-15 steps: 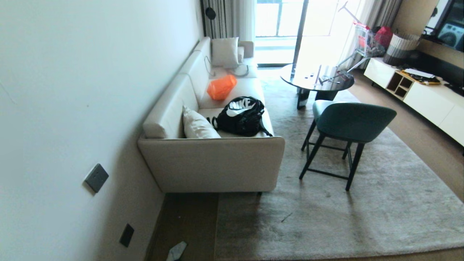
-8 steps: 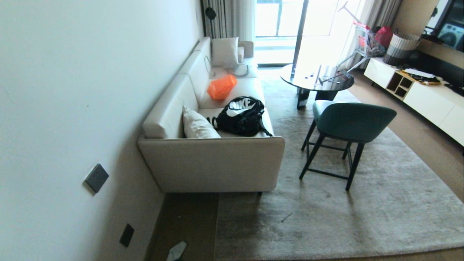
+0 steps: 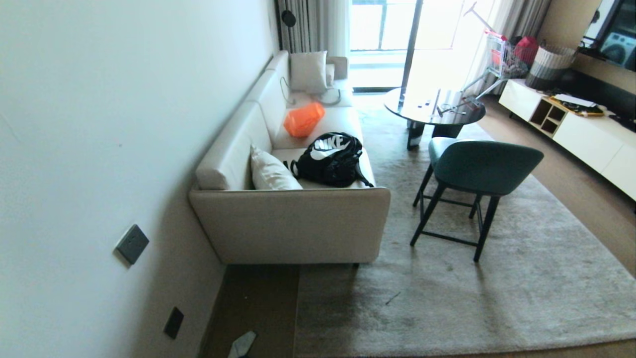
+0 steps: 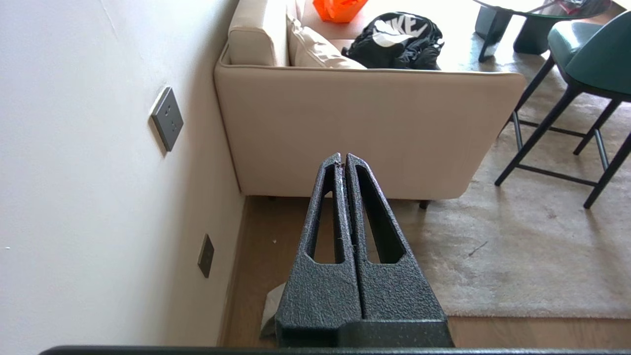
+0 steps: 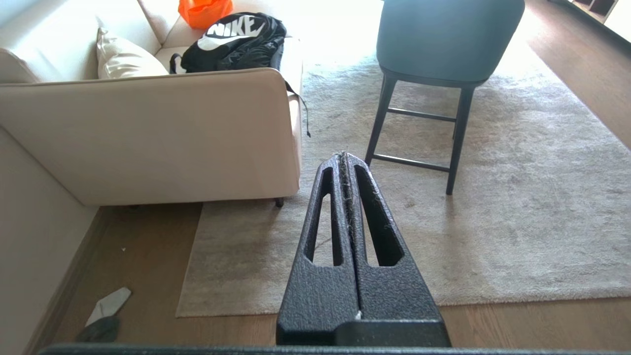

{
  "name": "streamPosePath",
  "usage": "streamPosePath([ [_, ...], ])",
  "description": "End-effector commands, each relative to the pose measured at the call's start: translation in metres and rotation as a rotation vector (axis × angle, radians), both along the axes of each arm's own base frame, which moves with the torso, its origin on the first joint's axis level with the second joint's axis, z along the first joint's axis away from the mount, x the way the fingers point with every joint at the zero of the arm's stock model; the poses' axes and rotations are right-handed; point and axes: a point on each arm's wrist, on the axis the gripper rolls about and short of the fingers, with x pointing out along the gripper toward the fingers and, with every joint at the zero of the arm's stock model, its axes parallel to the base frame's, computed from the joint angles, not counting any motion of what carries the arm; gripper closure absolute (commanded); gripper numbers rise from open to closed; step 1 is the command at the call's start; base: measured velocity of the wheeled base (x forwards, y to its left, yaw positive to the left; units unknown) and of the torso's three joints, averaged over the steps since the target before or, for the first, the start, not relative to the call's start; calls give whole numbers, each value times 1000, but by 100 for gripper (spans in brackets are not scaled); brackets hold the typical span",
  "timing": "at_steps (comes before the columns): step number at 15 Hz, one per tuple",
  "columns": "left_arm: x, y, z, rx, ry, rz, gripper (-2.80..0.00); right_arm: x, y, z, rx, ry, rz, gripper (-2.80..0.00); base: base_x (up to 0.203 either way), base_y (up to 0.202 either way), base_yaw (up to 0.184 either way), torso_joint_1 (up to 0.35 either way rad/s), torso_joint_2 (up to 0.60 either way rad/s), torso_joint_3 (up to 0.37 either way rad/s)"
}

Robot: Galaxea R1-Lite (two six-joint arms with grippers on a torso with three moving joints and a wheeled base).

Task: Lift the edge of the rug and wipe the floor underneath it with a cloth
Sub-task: Pick up the rag

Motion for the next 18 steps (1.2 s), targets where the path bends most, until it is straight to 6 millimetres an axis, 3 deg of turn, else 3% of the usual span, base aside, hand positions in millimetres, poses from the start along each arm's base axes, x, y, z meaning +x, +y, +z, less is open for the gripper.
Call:
streamPosePath([
  [1,0,0,0,-1,0,0,0,0,0,0,2,1,0,0,0,0,0,0,0,0],
  [18,0,0,0,-1,0,0,0,0,0,0,3,-1,0,0,0,0,0,0,0,0],
])
